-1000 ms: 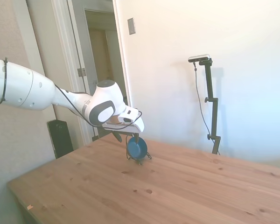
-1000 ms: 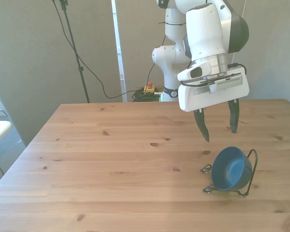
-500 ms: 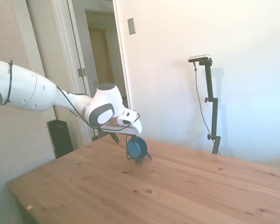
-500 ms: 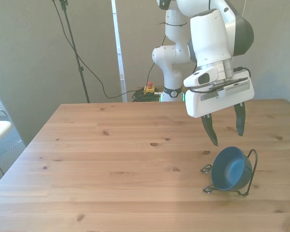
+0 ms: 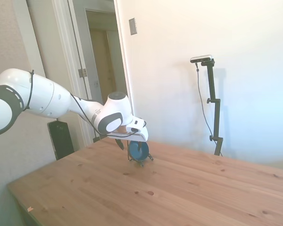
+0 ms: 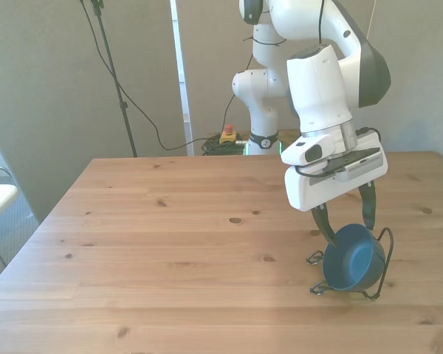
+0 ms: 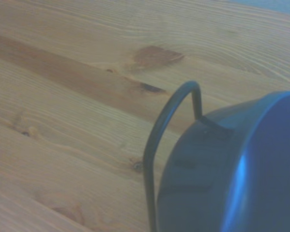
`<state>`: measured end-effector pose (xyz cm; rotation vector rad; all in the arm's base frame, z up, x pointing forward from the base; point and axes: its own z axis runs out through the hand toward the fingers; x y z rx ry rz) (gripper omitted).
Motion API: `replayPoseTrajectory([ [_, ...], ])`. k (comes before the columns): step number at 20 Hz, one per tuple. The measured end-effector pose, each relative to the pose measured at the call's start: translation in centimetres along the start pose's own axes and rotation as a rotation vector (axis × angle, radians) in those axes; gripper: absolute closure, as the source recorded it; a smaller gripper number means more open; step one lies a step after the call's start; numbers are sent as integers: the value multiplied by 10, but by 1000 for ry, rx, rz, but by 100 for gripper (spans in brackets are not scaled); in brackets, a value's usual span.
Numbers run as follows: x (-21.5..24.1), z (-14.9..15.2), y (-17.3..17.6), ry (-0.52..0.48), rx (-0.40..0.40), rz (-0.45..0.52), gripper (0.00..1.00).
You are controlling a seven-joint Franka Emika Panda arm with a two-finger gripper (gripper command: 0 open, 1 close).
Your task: Unload the bowl
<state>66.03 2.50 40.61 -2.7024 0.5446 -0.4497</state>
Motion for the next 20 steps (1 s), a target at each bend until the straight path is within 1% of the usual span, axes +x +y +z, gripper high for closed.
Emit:
replayPoseTrajectory([
  [5, -3, 14, -4, -48, 40, -102, 0],
  [9, -3, 11, -5, -29, 41, -137, 0],
  [10, -4, 10, -6, -24, 41, -141, 100],
  [20, -11, 14, -5, -40, 45, -168, 100],
])
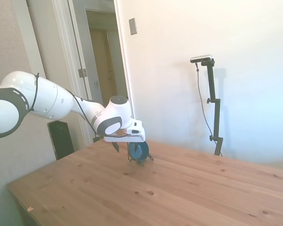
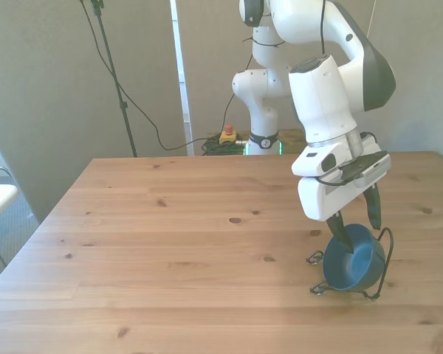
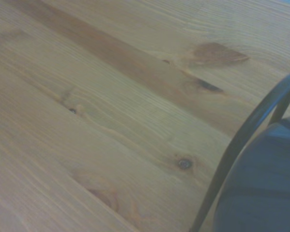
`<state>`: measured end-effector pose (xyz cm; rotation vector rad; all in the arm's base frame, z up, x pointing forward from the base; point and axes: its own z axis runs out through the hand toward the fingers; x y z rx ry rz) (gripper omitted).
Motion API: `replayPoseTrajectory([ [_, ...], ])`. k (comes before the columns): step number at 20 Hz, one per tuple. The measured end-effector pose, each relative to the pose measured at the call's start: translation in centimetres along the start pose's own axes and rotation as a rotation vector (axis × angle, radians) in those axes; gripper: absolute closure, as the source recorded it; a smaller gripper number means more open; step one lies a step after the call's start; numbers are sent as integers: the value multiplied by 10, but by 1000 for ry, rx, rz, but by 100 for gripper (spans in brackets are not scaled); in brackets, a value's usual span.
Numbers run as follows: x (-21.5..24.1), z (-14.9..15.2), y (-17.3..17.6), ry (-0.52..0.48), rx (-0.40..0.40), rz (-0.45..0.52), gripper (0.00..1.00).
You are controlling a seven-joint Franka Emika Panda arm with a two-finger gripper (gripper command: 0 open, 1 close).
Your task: Unload the bowl
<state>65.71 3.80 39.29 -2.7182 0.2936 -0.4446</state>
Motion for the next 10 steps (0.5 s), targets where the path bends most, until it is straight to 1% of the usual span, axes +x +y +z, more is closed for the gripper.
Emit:
replayPoseTrajectory([
  [10, 1, -2, 0, 3, 10, 4, 100],
])
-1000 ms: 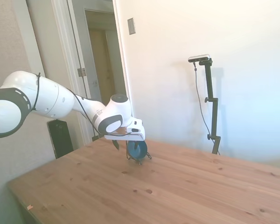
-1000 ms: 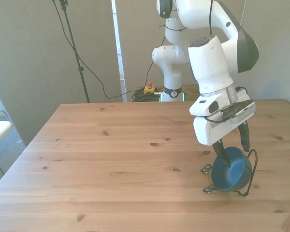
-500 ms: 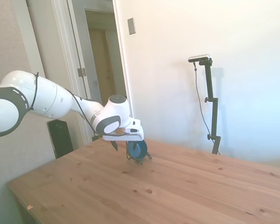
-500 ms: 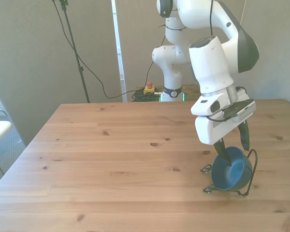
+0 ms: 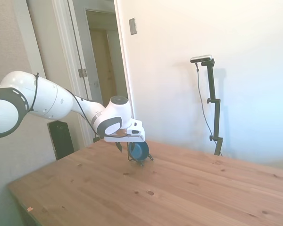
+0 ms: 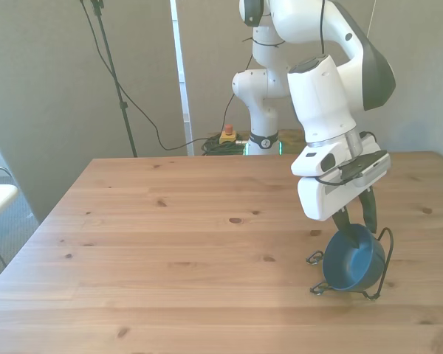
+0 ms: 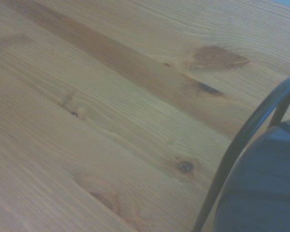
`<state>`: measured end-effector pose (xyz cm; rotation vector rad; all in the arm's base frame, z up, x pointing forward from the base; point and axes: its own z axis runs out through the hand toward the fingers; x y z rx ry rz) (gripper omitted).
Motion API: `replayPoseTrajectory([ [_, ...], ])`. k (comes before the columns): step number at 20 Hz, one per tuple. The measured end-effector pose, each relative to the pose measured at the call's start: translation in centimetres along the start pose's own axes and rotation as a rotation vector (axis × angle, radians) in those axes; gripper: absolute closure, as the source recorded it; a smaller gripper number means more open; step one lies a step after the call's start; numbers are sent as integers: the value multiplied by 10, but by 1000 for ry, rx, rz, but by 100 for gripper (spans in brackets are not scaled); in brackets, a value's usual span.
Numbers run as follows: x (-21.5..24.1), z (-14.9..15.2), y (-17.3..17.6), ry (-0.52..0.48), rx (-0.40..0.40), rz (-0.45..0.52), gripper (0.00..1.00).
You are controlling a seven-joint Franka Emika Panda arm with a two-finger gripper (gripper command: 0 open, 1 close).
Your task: Unload the bowl
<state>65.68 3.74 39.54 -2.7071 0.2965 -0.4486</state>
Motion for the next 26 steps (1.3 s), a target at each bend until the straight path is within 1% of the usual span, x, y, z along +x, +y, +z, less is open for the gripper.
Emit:
replayPoseTrajectory([
  [16, 2, -7, 0, 10, 2, 1, 100],
  [19, 6, -20, -1, 31, 6, 2, 100],
  [23, 9, -46, -7, 70, 22, 3, 100],
  [26, -4, -66, -17, 76, 26, -12, 100],
])
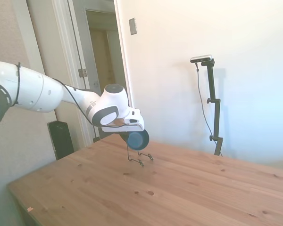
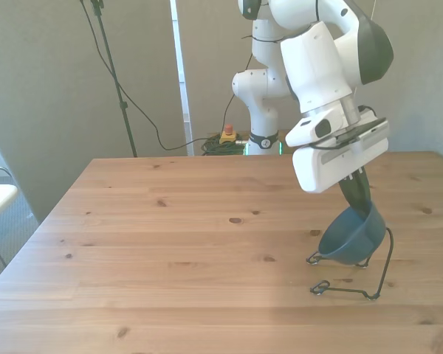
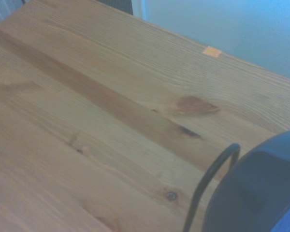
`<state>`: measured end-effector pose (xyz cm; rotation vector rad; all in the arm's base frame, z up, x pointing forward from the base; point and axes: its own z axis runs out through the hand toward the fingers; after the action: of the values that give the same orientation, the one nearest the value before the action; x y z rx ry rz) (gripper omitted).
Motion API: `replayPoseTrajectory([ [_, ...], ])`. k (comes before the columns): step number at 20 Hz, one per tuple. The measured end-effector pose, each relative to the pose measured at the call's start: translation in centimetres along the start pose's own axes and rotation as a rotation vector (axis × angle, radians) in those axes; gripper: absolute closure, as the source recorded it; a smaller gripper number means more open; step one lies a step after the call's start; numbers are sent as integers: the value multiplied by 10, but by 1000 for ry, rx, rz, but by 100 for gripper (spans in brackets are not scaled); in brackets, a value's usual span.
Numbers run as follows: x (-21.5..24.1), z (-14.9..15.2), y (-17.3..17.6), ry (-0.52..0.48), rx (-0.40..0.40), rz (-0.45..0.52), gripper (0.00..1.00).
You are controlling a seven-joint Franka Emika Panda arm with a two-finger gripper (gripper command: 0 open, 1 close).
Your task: Unload the bowl
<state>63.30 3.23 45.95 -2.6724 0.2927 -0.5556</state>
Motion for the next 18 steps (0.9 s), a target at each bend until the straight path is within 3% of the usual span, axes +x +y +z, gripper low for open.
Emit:
replayPoseTrajectory([
  [4, -42, -25, -23, -52, -3, -20, 100],
  [8, -83, -38, -30, -110, -76, 6, 100],
  [18, -156, -19, 10, -362, -222, 93, 100],
])
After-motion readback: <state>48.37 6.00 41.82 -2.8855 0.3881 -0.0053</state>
